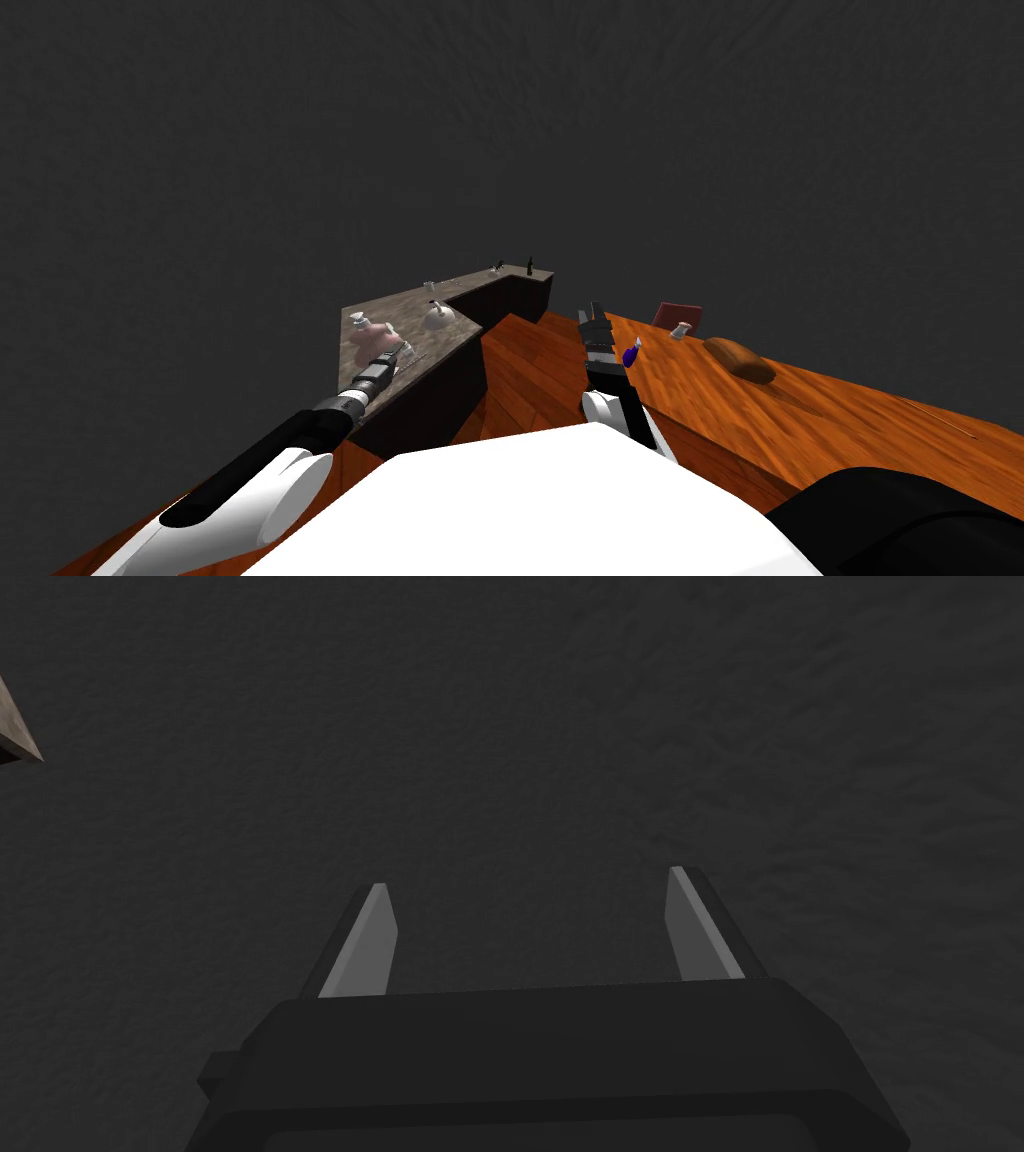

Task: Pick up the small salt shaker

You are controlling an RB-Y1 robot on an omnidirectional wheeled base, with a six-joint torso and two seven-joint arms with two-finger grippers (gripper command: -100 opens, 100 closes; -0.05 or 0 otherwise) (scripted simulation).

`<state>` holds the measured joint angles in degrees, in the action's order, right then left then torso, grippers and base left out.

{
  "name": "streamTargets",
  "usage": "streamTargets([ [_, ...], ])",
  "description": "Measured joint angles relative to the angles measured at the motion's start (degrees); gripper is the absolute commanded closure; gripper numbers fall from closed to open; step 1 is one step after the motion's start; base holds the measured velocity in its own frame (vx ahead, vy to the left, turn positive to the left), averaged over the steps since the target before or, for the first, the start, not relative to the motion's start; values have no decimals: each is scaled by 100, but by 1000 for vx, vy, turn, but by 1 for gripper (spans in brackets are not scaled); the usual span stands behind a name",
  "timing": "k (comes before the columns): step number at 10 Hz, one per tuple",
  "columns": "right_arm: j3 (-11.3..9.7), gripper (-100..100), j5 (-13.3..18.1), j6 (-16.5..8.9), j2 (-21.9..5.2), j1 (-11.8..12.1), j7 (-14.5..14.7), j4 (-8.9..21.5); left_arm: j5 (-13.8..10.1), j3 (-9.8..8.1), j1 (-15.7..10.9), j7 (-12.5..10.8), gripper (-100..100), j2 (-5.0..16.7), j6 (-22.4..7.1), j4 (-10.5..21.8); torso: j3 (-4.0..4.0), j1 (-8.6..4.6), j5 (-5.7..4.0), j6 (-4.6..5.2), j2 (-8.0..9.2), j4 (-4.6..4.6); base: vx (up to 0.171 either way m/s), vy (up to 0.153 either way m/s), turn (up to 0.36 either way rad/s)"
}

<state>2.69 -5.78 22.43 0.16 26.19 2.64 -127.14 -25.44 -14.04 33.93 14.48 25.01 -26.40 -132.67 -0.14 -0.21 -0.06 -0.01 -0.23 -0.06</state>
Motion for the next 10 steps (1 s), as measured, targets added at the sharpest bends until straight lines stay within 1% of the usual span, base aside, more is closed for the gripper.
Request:
streamTargets([
  [1, 0, 0, 0, 0, 0, 0, 0, 0, -93, -112, 47, 5, -100, 128, -169, 15, -2, 5, 1, 1, -4, 0, 73, -32, -48],
  [2, 0, 0, 0, 0, 0, 0, 0, 0, -125, -161, 83, 10, -100, 170, -345, 10, -1, 10, 2, 0, -2, 0, 83, -52, -94],
  [3, 0, 0, 0, 0, 0, 0, 0, 0, -162, -219, 180, 39, -100, 221, -499, 11, -2, 5, 2, 1, -4, -1, 70, -41, -37],
  [4, 0, 0, 0, 0, 0, 0, 0, 0, -201, -278, 203, 46, -100, 278, -683, 5, -1, 8, 1, 0, -2, 0, 87, -35, -77],
  [5, 0, 0, 0, 0, 0, 0, 0, 0, -160, -300, 207, 70, -100, 280, -901, 23, -3, 9, 2, 1, -6, -1, 82, -35, -51],
  [6, 0, 0, 0, 0, 0, 0, 0, 0, -196, -347, 241, 84, -100, 335, -1076, 40, -3, 10, 2, 0, -5, -1, 100, -42, -82],
  [7, 0, 0, 0, 0, 0, 0, 0, 0, -284, -419, 372, 132, -100, 428, -1177, 122, -5, 9, 2, 0, -9, -2, 83, -26, -39],
  [8, 0, 0, 0, 0, 0, 0, 0, 0, -330, -473, 400, 152, -100, 489, -1301, 152, -4, 13, 3, 0, -6, -1, 105, -31, -89],
  [9, 0, 0, 0, 0, 0, 0, 0, 0, -320, -519, 371, 162, -100, 549, -1484, 213, -7, 12, 3, 2, -13, -2, 83, -17, -56],
  [10, 1, 0, 0, 0, -1, 0, 0, 0, -367, -580, 458, 175, -100, 595, -1636, 196, -4, 16, 3, -1, -6, -2, 95, -14, -101],
])
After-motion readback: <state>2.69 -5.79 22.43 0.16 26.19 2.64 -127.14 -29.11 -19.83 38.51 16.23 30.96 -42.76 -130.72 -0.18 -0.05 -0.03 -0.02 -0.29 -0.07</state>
